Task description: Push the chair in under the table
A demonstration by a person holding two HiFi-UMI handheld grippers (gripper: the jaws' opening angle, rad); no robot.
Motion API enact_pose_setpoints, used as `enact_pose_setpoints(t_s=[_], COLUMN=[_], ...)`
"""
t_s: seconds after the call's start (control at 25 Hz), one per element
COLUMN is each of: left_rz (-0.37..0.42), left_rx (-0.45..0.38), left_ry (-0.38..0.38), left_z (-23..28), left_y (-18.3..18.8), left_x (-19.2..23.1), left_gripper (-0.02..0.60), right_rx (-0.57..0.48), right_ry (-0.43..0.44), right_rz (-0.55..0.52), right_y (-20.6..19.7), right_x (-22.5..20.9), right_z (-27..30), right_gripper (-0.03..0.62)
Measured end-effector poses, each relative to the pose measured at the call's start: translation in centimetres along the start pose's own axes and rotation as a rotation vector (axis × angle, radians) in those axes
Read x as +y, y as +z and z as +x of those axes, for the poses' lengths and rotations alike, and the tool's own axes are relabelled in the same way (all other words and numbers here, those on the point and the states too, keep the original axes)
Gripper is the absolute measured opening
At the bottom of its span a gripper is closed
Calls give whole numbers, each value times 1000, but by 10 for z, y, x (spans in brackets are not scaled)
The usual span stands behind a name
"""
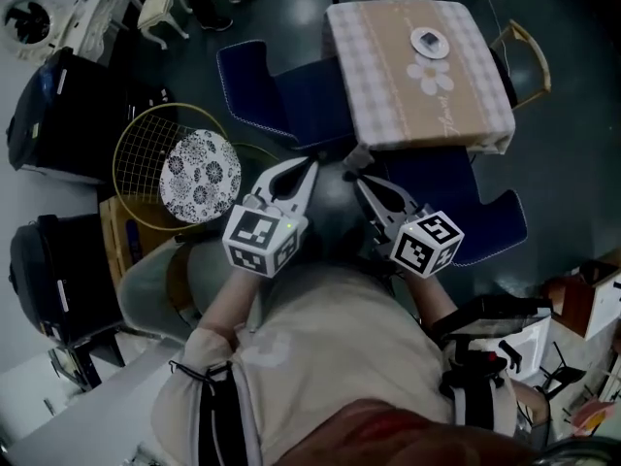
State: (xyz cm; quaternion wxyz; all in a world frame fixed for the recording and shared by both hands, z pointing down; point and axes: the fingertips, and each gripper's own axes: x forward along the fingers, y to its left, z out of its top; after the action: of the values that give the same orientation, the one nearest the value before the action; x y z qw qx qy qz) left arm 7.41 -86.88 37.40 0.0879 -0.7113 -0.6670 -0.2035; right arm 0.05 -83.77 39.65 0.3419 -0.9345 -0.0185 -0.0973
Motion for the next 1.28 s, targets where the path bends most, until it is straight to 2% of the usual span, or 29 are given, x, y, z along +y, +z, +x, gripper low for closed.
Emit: enact_pose_setpoints(t_s=[0.24,0.36,0.68,0.96,1.28], left_rz=[20,16,-2,1,-9], left_rx=[-17,-22,-40,-42,-46], left_ry=[-1,-7,-87,-149,-180], left_z=[-7,-4,-10,-8,-1], left_y=[10,10,8,9,14], left_x=[16,22,34,65,102], left_gripper=[8,8,8,8,8], right_rx=[-19,-12,-31,-63,-69], right_ry=[-11,-43,-139,-201,-250], right_rz=[-13,-14,-49,-48,-56], right_y=[10,15,21,28,34], right_x=[6,-2,11,19,17], right_z=[17,22,30,56,88], right_gripper=[12,12,12,11,11])
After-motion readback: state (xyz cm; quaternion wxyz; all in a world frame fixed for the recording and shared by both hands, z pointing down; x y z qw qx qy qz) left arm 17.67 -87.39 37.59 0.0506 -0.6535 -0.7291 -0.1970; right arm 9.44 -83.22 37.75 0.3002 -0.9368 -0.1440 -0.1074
